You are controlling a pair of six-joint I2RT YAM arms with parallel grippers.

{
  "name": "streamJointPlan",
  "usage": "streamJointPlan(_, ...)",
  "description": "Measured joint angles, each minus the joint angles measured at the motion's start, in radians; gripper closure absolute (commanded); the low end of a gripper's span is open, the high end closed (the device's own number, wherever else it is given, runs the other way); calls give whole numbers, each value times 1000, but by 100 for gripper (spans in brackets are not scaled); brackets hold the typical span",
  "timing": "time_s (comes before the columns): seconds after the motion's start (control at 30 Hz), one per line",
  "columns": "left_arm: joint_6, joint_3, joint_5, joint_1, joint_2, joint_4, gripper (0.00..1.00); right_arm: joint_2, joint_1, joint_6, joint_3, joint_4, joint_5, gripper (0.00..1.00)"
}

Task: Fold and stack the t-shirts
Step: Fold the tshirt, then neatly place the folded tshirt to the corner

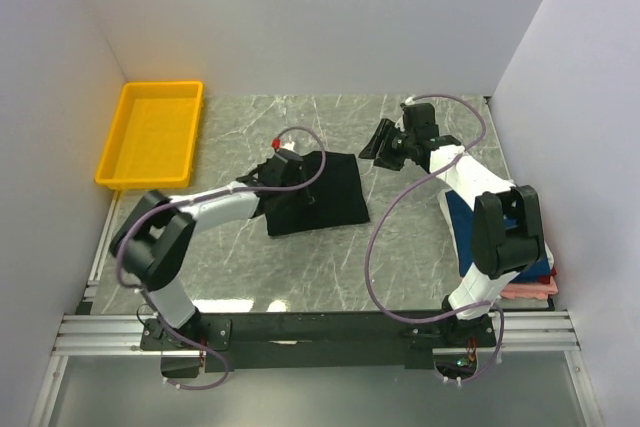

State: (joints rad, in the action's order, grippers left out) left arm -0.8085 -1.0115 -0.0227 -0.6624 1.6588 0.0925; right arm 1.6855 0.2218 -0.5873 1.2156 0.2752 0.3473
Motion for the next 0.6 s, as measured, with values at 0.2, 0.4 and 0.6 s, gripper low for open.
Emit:
streamJointPlan(0.2, -36, 37, 45, -20, 161, -133, 97, 18, 0, 1, -26, -34, 11, 38)
streamJointPlan(0.4, -53, 60, 33, -36, 155, -175, 96, 63, 0, 6, -73, -46, 13, 29)
streamJointPlan(0.6, -42, 66, 21, -40, 116, -120, 95, 129, 16, 37, -71, -44, 11, 25)
